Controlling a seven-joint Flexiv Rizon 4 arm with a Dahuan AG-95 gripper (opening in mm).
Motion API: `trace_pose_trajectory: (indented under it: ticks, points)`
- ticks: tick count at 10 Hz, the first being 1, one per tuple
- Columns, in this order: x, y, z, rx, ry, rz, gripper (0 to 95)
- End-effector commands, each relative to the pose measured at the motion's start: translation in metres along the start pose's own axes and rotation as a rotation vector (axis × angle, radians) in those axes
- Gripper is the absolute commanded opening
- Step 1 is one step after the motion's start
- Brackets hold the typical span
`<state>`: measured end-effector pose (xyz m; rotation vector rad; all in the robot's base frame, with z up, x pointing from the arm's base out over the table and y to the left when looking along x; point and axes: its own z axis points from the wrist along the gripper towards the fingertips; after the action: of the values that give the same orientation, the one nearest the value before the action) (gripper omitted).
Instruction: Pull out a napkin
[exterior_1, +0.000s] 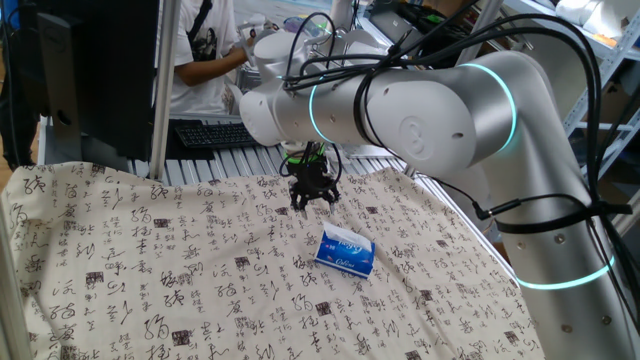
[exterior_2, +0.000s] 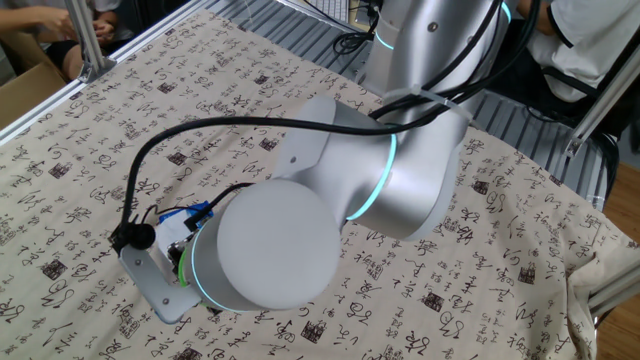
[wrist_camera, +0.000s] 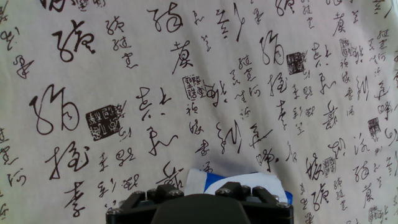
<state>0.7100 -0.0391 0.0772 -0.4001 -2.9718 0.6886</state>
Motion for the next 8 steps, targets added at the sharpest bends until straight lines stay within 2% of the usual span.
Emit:
trace_pose_trajectory:
  ticks: [1,2,3,8]
  points:
    - [-0.0013,-0.0005,0.0018,0.000,0.001,-0.009,57.0]
    - [-0.0014,-0.0008,0.0025,0.007,0.001,-0.018,57.0]
    - [-0.0016,-0.0013,0.0034,0.008,0.000,-0.024,38.0]
    - [-0.0023,-0.0029,0.0066,0.020,0.003,-0.044,38.0]
